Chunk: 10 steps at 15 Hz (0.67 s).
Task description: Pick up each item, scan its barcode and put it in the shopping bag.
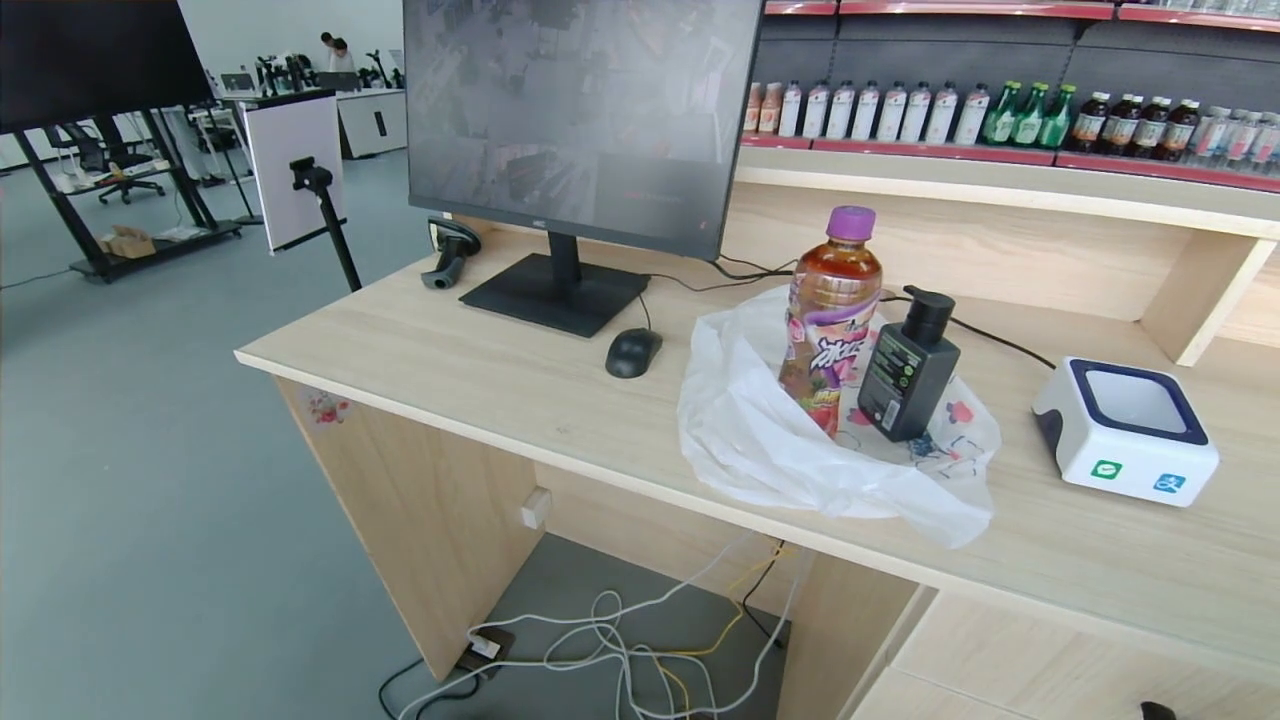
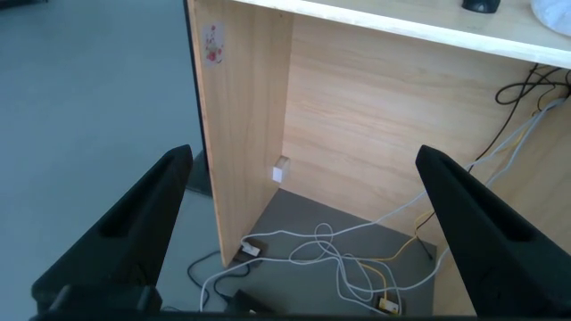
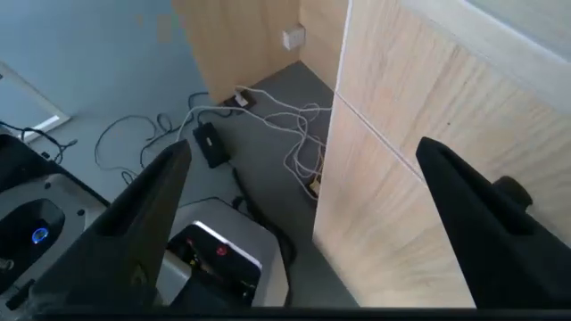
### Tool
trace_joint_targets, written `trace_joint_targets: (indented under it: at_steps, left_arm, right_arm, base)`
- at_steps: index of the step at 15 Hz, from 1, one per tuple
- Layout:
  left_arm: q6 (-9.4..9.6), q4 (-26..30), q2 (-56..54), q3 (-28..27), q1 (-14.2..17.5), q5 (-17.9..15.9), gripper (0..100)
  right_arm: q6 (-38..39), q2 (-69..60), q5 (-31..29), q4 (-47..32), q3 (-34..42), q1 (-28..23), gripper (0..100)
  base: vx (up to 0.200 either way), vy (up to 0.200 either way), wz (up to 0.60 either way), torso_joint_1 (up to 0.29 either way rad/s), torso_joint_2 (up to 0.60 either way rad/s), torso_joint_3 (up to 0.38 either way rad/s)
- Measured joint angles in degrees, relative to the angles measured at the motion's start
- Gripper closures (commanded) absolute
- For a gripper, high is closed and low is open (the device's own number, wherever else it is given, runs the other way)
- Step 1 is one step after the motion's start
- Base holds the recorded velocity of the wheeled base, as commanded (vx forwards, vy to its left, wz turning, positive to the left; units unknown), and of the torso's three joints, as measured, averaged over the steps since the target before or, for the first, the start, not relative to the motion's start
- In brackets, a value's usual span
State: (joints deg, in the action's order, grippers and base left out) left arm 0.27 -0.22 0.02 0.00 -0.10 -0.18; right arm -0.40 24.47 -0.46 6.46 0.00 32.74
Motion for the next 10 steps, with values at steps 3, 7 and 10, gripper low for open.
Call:
trace_joint_targets:
  at_steps: [3, 7, 10]
  left_arm:
    - [-0.02, -0.02, 0.0, 0.0, 0.0, 0.0, 0]
    - [0.0, -0.02, 0.0, 0.0, 0.0, 0.0, 0]
    - [-0.09, -0.02, 0.0, 0.0, 0.0, 0.0, 0]
  right_arm:
    - [-0.41, -8.81, 0.35, -5.89, -0.1, 1.38, 0]
    - [0.0, -8.2, 0.37, -6.25, -0.07, -9.63, 0]
    - [-0.77, -9.12, 0.37, -6.35, -0.05, -20.57, 0]
  base:
    - [0.0, 0.0, 0.0, 0.0, 0.0, 0.0]
    - [0.0, 0.0, 0.0, 0.0, 0.0, 0.0]
    - [0.0, 0.0, 0.0, 0.0, 0.0, 0.0]
